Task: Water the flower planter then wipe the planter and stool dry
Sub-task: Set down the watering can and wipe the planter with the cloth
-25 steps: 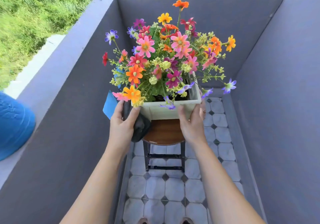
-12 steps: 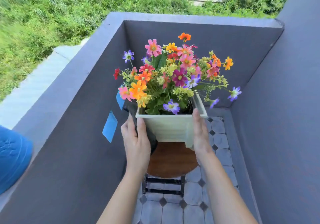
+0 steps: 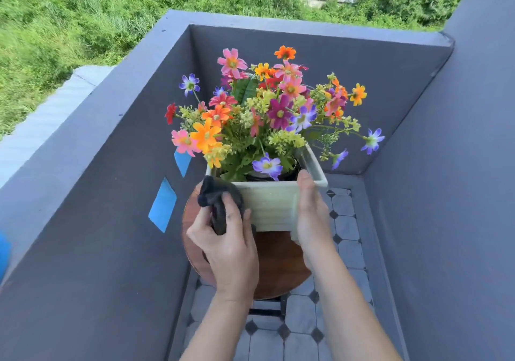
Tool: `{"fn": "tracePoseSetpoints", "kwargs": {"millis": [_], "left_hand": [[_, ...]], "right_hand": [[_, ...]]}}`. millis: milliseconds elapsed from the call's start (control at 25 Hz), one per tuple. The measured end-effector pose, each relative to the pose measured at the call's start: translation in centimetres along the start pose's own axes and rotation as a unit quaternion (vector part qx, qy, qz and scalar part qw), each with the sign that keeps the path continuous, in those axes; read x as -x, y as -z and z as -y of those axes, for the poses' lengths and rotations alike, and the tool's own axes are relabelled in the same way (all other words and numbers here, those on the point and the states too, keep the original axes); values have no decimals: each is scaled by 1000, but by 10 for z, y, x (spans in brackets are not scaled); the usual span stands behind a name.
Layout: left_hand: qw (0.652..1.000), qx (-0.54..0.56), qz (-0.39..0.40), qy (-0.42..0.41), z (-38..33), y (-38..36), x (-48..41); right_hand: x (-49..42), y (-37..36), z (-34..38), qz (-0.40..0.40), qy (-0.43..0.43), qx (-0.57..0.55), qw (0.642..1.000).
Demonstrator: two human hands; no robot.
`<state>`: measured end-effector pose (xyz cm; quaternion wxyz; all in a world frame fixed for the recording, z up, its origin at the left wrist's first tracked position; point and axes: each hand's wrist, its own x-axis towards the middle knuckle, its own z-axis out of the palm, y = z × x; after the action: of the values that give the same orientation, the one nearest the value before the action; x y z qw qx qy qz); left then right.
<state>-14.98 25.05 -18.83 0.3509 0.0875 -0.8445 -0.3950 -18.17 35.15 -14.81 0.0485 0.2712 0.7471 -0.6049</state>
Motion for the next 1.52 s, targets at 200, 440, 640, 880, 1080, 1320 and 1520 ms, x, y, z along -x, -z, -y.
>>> {"fn": "tracePoseSetpoints", "kwargs": {"millis": [200, 440, 640, 880, 1080, 1320, 1520], "left_hand": [[998, 64, -21, -6, -5, 19, -17], [984, 75, 160, -27, -14, 9, -1], [996, -92, -6, -20, 4, 27, -5], [825, -248, 135, -490, 44, 13, -3], [871, -259, 48, -415, 41, 35, -15], [835, -235, 102, -487, 27, 20, -12], [903, -232, -1, -360, 21, 33, -28]], "right_hand": [[1, 5, 4, 31, -5, 28, 999], [3, 9, 5, 42, -37, 9, 998], [11, 9, 0, 81, -62, 7, 995], [-6, 7, 8, 45, -38, 29, 998], [-3, 7, 6, 57, -48, 14, 997], [-6, 4, 0, 29, -13, 18, 999], [-1, 3, 6, 34, -39, 10, 999]]}}
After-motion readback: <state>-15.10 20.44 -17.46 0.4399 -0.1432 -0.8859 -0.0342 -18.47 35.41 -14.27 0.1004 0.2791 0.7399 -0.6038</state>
